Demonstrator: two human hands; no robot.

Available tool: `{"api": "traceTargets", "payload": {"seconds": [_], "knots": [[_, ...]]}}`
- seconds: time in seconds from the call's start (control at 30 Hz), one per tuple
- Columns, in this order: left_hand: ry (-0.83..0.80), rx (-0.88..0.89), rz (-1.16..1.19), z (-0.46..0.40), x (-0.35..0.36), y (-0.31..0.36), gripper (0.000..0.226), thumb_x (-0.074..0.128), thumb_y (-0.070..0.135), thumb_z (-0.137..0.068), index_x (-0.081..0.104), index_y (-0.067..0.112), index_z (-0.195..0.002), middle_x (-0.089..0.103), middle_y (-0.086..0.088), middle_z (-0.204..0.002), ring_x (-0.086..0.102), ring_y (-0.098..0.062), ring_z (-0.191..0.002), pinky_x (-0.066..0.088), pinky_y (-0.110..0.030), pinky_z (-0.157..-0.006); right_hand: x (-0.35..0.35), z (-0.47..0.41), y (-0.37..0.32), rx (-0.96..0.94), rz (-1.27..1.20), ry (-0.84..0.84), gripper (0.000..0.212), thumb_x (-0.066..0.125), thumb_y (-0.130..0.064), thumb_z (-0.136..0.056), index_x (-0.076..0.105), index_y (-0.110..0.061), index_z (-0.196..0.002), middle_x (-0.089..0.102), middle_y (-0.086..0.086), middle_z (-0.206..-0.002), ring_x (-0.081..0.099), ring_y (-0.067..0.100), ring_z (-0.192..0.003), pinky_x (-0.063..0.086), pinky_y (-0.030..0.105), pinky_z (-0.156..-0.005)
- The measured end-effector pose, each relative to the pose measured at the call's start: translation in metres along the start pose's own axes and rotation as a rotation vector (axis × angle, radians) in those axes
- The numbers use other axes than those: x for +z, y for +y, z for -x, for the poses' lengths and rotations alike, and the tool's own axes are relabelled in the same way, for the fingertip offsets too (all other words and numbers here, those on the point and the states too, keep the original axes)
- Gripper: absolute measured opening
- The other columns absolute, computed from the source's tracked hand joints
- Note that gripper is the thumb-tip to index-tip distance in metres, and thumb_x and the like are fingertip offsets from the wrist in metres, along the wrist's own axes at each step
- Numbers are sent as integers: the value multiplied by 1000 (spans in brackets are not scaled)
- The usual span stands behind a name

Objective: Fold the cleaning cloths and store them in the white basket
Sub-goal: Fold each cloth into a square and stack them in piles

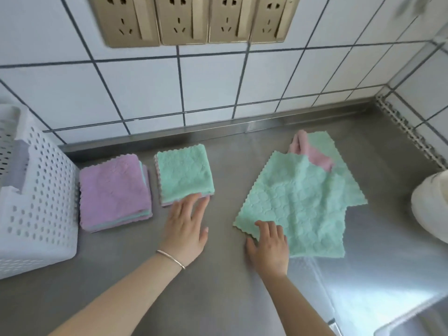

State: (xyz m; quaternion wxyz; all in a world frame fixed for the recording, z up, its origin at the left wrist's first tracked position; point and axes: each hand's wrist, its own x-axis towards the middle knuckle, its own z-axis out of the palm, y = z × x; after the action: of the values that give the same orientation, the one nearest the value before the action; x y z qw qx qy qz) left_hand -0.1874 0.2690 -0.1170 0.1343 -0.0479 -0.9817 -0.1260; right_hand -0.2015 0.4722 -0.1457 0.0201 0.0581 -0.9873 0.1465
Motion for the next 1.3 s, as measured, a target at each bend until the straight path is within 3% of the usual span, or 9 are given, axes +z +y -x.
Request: {"api": "traceTargets", "payload": {"seconds": [0.13, 0.3, 0.43, 0.67, 0.9, 0.97, 1.1, 1.2, 1.3], "knots": [[-218, 51, 81, -14, 29, 52, 81, 82, 32, -49, 48, 13, -121, 65, -3, -104, 66, -24, -89, 57, -32, -75, -2, -1, 37, -68, 61, 28, 25, 75, -5, -53, 68, -15, -74, 62, -1, -70, 60, 24, -60, 46, 28, -50], [-327, 344, -30, -38, 48, 88, 69, 81, 32, -49, 59, 22, -114, 66, 8, -104, 64, -14, -98, 54, -42, -84, -13, -14, 49, -122, -35, 126, 23, 41, -13, -68, 63, -16, -65, 58, -4, -62, 56, 19, -54, 42, 27, -50], [-169, 398, 24, -63, 39, 112, 17, 58, 22, -68, 68, 28, -81, 67, 12, -78, 67, -12, -76, 51, -36, -87, -39, -15, 62, -136, -123, 293, 16, 43, -8, -71, 58, -13, -74, 55, -1, -65, 50, 20, -59, 32, 27, -58], [-65, 296, 114, -69, 3, 148, 26, 41, 29, -66, 58, 21, -84, 67, 7, -71, 66, -14, -66, 50, -37, -86, -85, -18, 47, -211, -211, 427, 18, 43, -5, -74, 59, -11, -81, 50, 3, -62, 47, 22, -52, 35, 27, -51], [-18, 340, 27, -52, -72, 115, 22, 46, 22, -64, 65, 24, -73, 63, 7, -55, 58, -18, -42, 31, -18, -34, -141, -12, 28, -564, -104, 454, 4, 62, -16, -73, 63, -14, -77, 55, 1, -58, 46, 17, -39, 31, 21, -33], [-76, 321, 60, -44, -95, 96, 22, 51, 25, -69, 69, 24, -80, 67, 6, -61, 62, -21, -47, 36, -21, -37, -155, -11, 25, -622, -10, 417, 13, 67, -6, -58, 67, -12, -69, 56, 0, -57, 46, 18, -38, 25, 18, -35], [-163, 69, 198, -23, -139, 51, 59, 25, 35, -70, 65, 28, -112, 71, 1, -105, 64, -28, -95, 48, -32, -73, -169, -16, 17, -515, 209, 261, 31, 76, 5, -41, 67, -15, -64, 56, -2, -51, 51, 18, -38, 19, 17, -33], [-123, -81, 216, -12, -175, 12, 47, 35, 28, -76, 67, 29, -111, 70, 1, -110, 62, -24, -102, 44, -23, -72, -173, -19, 2, -301, 285, 88, 21, 66, -3, -70, 68, -17, -86, 66, 1, -74, 60, 23, -63, 35, 26, -42], [-81, -182, 253, 0, -206, -25, 32, 50, 35, -78, 72, 27, -99, 72, 1, -103, 65, -19, -99, 45, -24, -76, -178, -25, -26, -153, 40, 1, 24, 44, -11, -90, 63, -18, -102, 65, 5, -95, 57, 29, -83, 40, 31, -58]]}}
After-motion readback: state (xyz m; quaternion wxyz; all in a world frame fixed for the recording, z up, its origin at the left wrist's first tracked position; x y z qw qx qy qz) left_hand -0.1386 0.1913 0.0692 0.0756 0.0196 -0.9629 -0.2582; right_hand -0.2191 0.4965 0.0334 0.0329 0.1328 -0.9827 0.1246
